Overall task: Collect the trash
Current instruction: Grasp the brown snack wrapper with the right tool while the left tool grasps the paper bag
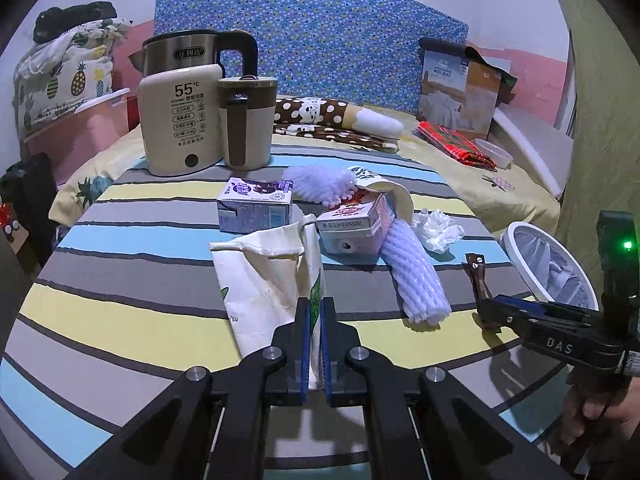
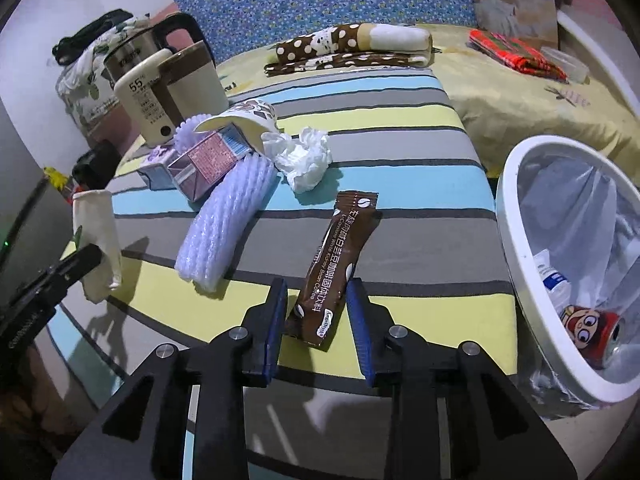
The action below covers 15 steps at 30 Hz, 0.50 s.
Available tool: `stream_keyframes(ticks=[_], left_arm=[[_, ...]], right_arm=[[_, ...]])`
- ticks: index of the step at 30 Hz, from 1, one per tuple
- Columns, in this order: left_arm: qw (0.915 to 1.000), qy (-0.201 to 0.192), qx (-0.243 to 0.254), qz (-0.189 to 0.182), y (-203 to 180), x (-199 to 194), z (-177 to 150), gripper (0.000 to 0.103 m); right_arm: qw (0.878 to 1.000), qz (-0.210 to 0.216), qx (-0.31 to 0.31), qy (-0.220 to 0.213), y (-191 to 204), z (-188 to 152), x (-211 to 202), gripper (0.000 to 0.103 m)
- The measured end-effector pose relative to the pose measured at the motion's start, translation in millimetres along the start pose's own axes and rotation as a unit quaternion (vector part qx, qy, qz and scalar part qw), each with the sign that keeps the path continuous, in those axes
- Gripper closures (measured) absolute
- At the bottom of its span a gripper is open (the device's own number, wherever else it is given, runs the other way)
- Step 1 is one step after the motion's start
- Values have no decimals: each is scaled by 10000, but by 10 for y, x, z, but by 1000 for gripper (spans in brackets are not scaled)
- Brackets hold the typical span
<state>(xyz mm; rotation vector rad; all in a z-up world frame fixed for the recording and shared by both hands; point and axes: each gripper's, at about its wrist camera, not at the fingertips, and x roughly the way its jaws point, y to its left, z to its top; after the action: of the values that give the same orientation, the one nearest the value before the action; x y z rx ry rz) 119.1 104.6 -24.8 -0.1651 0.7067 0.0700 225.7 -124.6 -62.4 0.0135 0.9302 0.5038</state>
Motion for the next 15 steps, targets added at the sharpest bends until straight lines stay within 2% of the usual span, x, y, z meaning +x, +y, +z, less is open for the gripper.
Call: stream_keyframes(ticks=[1,15], left_arm=[[10000,-3,-2,-12,0,-3,-4,99],[9987,-93,201,-450,-341,-204,-61,99]], right_arm=[[10000,-71,-25,-1,0,-2,-6,80],[9992,-86,-187,-354,2,-96,-409,81]])
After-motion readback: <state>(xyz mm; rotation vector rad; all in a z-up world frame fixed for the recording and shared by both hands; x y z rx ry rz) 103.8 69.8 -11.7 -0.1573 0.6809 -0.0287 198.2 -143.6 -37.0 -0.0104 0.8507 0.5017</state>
